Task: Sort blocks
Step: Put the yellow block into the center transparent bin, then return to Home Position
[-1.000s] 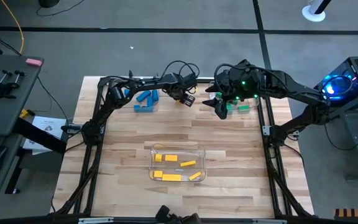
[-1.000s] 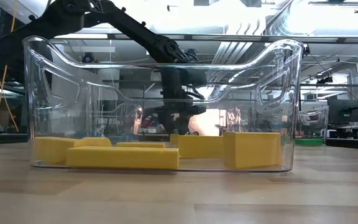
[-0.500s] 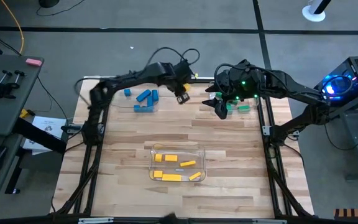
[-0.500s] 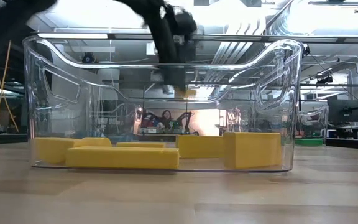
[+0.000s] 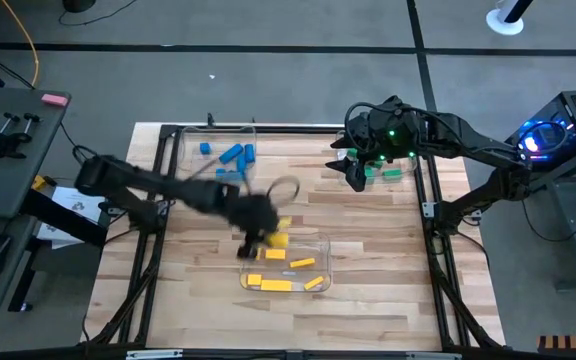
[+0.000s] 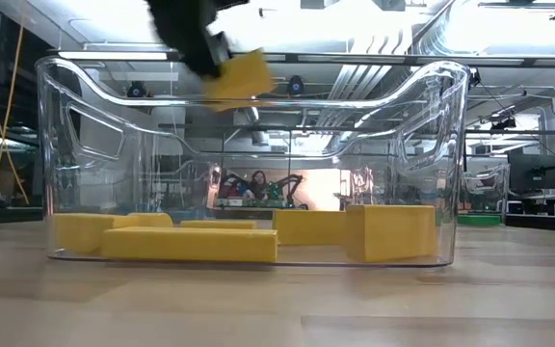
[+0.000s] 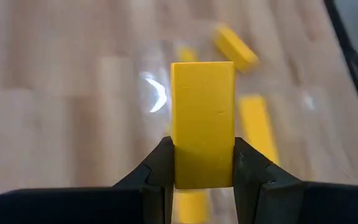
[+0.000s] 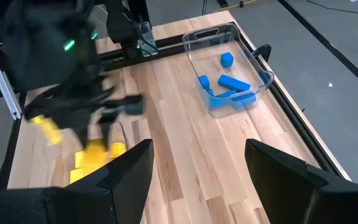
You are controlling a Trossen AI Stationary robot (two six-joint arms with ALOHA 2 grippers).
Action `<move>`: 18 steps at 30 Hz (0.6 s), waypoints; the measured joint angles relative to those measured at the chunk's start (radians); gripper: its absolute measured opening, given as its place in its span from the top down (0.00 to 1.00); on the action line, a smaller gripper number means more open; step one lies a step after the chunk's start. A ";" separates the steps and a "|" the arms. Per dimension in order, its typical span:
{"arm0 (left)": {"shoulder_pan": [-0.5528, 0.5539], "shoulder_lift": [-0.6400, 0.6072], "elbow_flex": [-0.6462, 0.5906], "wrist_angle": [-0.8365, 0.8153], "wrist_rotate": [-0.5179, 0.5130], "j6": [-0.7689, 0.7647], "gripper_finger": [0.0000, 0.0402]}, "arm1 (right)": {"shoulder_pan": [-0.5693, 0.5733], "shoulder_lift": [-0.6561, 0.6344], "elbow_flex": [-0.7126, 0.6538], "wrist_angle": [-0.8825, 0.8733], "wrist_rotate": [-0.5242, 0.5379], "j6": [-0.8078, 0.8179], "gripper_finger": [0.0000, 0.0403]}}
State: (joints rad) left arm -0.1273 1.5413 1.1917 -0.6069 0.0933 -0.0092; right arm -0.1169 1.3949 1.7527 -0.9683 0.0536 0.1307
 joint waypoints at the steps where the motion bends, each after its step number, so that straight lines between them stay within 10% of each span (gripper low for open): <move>1: -0.039 -0.008 -0.050 0.047 -0.001 -0.016 0.81 | 0.000 0.000 0.000 0.000 0.000 0.000 0.38; 8: -0.163 0.015 -0.166 0.203 -0.014 -0.128 0.79 | 0.000 0.000 0.000 0.001 0.000 0.001 0.38; 18: -0.137 0.016 -0.072 0.043 -0.013 -0.018 0.36 | 0.000 0.000 0.000 0.001 0.000 0.027 0.38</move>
State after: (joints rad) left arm -0.2646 1.5571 1.1194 -0.5642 0.0807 -0.0271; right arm -0.1169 1.3949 1.7527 -0.9676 0.0536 0.1579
